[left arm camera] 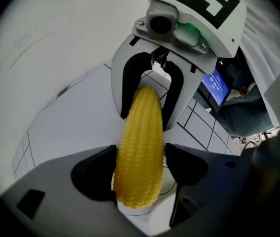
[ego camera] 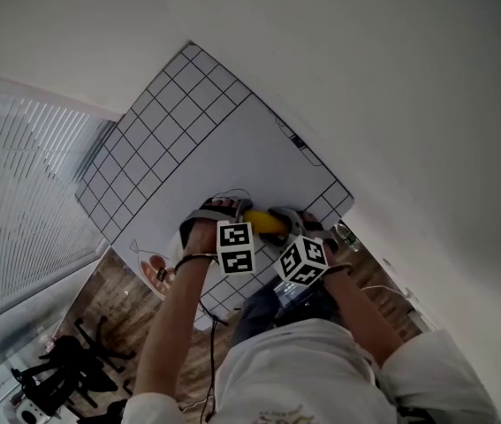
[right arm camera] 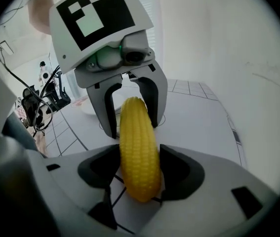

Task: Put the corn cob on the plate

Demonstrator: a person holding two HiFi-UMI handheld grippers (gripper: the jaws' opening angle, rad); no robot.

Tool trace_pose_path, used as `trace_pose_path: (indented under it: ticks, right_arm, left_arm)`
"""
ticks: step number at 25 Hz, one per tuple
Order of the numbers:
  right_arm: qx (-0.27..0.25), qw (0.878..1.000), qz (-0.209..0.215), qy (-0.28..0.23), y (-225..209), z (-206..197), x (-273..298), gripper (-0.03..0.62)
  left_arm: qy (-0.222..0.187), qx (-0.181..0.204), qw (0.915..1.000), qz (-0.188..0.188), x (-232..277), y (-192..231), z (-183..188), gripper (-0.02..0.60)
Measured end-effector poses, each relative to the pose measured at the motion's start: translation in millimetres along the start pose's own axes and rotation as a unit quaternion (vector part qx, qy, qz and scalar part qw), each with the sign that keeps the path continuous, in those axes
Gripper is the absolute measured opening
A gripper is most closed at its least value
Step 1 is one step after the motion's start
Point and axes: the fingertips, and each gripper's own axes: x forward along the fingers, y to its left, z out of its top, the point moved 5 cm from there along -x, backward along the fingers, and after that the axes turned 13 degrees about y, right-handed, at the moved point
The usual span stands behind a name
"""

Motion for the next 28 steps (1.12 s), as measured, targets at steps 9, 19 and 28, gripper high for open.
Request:
trace_pose_path:
  ticks: [9, 19, 28]
  right_arm:
    - [-0.052, 0.998, -0.005, 0.017, 6.4, 4.3, -0.4, 0.245]
    - [-0.057, 0.998, -0.010, 0.011, 0.0, 9.5, -8.4, 0.245]
    - [-0.080, 0.996, -0.031, -0.005, -3.2, 26.9, -40.5, 0.245]
  left_arm:
    - [0.000, -0.004, 0.9999, 0.012, -3.7, -4.7, -3.7, 0.259]
    - [0.006, -0.005, 0.9997, 0.022, -13.7, 0.9, -2.7, 0.258]
    - [-0.006, -0.013, 0.9981, 0.059, -52.4, 1.7, -3.6, 0.258]
